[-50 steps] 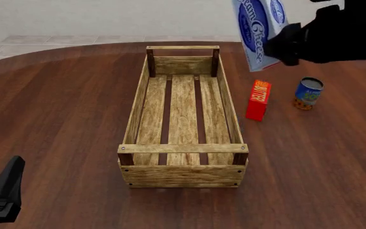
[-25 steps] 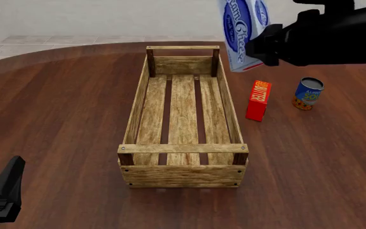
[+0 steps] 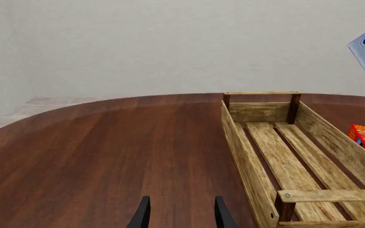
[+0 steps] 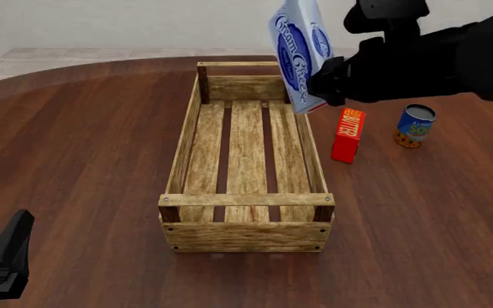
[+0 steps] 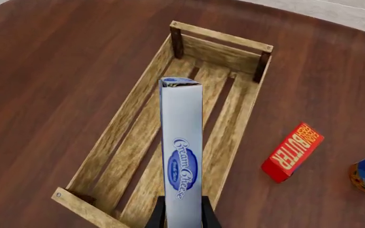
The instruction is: Pick up the cream cheese and put it in the tray.
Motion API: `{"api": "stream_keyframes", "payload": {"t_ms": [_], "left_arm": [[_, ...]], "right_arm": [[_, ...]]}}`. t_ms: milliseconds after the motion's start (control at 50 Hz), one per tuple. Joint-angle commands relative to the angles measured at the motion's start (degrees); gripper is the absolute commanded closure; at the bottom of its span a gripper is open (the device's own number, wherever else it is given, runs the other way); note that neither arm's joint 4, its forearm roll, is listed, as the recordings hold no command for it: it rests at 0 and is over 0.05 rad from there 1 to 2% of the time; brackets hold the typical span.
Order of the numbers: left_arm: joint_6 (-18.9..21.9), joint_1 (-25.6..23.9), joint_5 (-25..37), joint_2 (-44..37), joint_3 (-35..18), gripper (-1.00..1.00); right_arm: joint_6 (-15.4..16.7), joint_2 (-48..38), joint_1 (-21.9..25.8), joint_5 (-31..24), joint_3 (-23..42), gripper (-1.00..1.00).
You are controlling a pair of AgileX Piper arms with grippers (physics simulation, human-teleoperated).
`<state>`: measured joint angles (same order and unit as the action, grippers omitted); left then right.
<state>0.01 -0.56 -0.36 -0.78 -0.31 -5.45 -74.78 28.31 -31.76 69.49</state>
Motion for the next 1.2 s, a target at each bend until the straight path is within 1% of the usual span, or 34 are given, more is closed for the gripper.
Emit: {"api": "stream_keyframes", "payload": {"t_ms": [20,40,100,120,140,160,220,240,280,300,620,660,900,1200], "left_arm": [[0.0,0.0,0.2,0.1,-0.1,-1.0],[0.0,0.0,0.2,0.1,-0.1,-1.0],[0.0,0.0,0.0,0.0,0.0,-1.0],[0.0,0.0,0.0,-0.1,0.0,-1.0],[0.0,0.0,0.0,-0.1,0.0,-1.0],[0.0,0.0,-0.1,-0.1,0.0,-1.0],[0.0,0.0,0.0,-0.1,-0.1,-1.0],[0.0,0.0,0.1,0.0,-0.1,-1.0],[0.0,0.0,-0.1,-0.1,0.0,-1.0],[0.0,0.0,-0.1,-0.1,-0.1,-1.0],[0.0,0.0,-0.1,-0.2,-0.1,-1.0],[0.0,0.0,-0.1,-0.2,-0.1,-1.0],[0.0,0.0,-0.2,-0.2,0.0,-1.0],[0.0,0.0,0.2,0.0,-0.2,-1.0]], "right_arm": [[2.8,-2.6,-2.0,1.0,0.4,1.0],[3.3,-2.8,-2.3,1.1,0.1,1.0],[3.3,-2.8,-3.1,1.6,-0.4,1.0],[4.5,-2.8,-3.6,2.4,-1.3,1.0],[4.5,-2.8,-3.6,2.4,-1.3,1.0],[3.6,-2.8,-3.4,2.6,-1.8,1.0],[4.4,-2.9,-3.1,2.7,-1.9,1.0],[3.7,-2.8,-3.4,3.0,-2.1,1.0],[3.9,-2.9,-3.1,3.5,-2.7,1.0],[3.5,-3.0,-3.0,3.5,-2.7,1.0],[3.3,-6.6,-1.8,6.0,-3.4,1.0],[2.9,-7.4,-1.4,6.3,-3.4,1.0],[3.8,-10.4,-0.7,8.3,-3.7,1.0],[4.6,-13.5,0.5,9.2,-3.2,1.0]]}}
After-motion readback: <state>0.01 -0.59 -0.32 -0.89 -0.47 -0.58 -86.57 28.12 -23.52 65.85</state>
